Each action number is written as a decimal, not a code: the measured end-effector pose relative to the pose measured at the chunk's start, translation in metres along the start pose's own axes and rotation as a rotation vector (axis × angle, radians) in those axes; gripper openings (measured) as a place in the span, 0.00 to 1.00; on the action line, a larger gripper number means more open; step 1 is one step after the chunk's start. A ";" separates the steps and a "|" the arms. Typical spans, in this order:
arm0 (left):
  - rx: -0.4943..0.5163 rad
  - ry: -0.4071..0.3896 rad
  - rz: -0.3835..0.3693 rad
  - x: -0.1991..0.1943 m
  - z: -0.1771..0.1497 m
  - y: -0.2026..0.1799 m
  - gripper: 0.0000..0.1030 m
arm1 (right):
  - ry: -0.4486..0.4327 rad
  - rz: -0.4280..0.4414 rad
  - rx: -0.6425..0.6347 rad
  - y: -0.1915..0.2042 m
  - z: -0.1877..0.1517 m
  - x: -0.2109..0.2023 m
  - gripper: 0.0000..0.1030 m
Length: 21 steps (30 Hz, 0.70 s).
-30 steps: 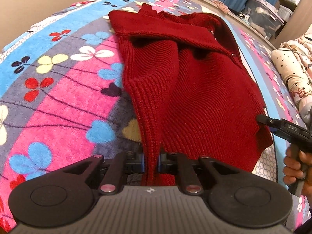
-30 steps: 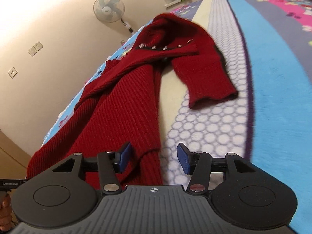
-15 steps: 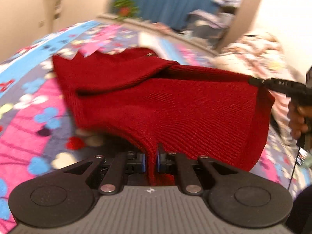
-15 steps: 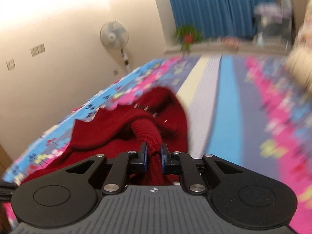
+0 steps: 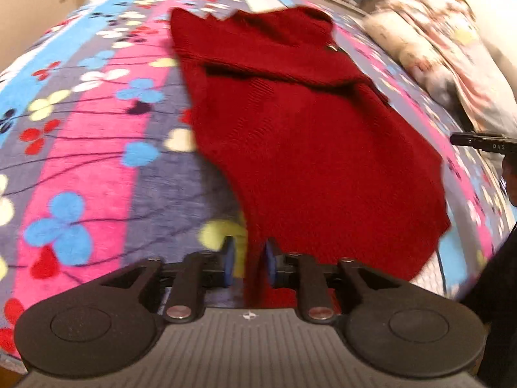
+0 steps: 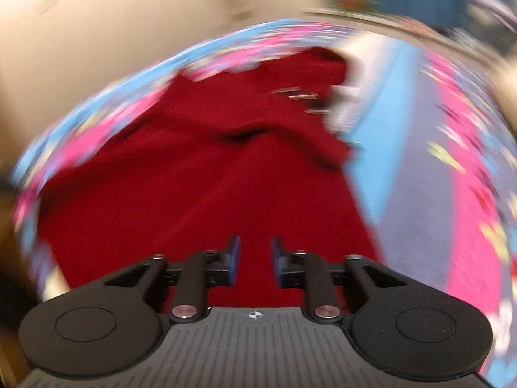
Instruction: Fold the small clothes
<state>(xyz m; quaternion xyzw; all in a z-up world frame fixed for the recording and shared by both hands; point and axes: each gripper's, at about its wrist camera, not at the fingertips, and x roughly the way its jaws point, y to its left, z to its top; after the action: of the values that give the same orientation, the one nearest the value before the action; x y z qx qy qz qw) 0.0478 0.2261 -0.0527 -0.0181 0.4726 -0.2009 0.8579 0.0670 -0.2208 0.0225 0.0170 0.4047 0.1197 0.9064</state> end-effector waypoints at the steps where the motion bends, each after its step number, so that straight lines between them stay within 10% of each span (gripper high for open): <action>1: -0.030 -0.018 0.000 -0.001 0.002 0.005 0.31 | -0.014 -0.036 0.054 -0.018 0.006 0.006 0.35; 6: -0.144 -0.062 0.034 0.012 0.034 0.013 0.51 | 0.015 -0.152 0.158 -0.070 0.017 0.054 0.38; 13: -0.330 -0.041 0.026 0.040 0.069 0.022 0.58 | 0.137 -0.175 0.135 -0.069 0.000 0.098 0.41; 16: -0.371 0.004 0.045 0.059 0.077 0.023 0.57 | 0.125 -0.169 0.077 -0.063 -0.004 0.095 0.28; 19: -0.353 0.021 0.072 0.070 0.080 0.016 0.42 | 0.107 -0.167 0.049 -0.064 -0.003 0.087 0.08; 21: -0.316 0.022 0.106 0.074 0.081 0.009 0.12 | 0.093 -0.156 0.089 -0.073 0.002 0.077 0.06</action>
<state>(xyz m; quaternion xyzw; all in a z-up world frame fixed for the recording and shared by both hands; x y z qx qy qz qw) 0.1517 0.1946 -0.0689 -0.1256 0.5082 -0.0788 0.8484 0.1329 -0.2734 -0.0413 0.0203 0.4512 0.0312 0.8917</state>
